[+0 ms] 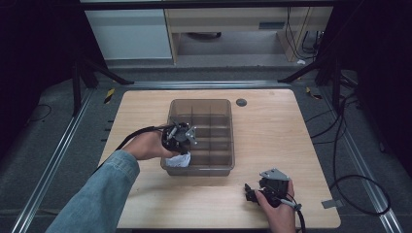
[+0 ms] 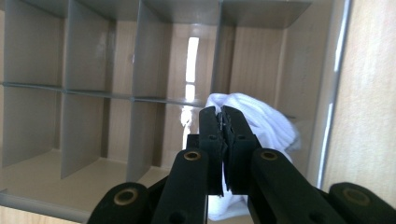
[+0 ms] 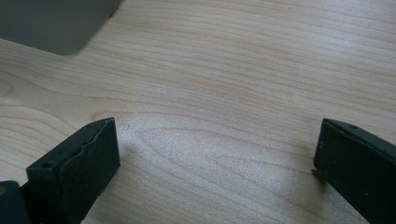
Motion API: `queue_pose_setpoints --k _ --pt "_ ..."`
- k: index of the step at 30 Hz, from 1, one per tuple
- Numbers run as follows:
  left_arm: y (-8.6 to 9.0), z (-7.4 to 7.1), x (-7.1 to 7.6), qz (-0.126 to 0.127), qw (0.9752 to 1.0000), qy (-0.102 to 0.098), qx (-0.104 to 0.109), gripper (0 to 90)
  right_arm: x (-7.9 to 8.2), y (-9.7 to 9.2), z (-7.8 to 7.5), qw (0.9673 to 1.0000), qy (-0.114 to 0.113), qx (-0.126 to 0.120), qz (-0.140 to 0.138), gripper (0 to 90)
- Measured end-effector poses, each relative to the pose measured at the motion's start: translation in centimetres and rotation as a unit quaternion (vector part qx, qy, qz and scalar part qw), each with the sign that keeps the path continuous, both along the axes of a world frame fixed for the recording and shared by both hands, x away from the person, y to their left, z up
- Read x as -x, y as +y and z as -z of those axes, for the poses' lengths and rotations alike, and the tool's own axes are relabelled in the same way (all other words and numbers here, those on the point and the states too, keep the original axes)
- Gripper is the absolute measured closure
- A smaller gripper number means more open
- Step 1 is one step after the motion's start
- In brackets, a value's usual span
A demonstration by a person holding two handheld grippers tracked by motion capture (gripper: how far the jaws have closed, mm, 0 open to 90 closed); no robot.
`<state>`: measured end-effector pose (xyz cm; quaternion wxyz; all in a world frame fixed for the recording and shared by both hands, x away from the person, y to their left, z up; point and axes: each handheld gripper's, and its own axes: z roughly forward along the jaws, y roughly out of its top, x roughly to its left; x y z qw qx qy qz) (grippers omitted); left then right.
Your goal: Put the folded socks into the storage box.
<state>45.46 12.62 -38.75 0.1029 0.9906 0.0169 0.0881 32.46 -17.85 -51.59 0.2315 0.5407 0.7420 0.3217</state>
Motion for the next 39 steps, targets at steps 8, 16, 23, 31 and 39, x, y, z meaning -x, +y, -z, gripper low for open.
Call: queue_pose_setpoints --k 8,16,23,31,39 --pt "-0.3 1.3 0.0 -0.003 0.9999 0.012 -0.011 88.6 0.0 0.0 0.0 1.0 0.0 -0.001 0.0 0.6" --pt "-0.4 1.6 0.1 -0.004 0.9996 0.019 -0.022 89.6 0.0 0.0 0.0 1.0 0.0 0.0 0.0 0.6" --pt "-0.1 2.1 0.2 -0.004 0.9995 0.023 -0.02 89.7 0.0 0.0 0.0 1.0 0.002 -0.002 0.0 0.6" --pt "0.2 2.4 0.5 -0.007 0.9997 0.019 -0.017 89.8 0.0 0.0 0.0 1.0 0.001 -0.001 -0.001 0.6" --pt "0.5 2.8 0.7 -0.008 0.9997 0.017 -0.014 89.8 0.0 0.0 0.0 1.0 0.001 0.0 0.0 0.6"
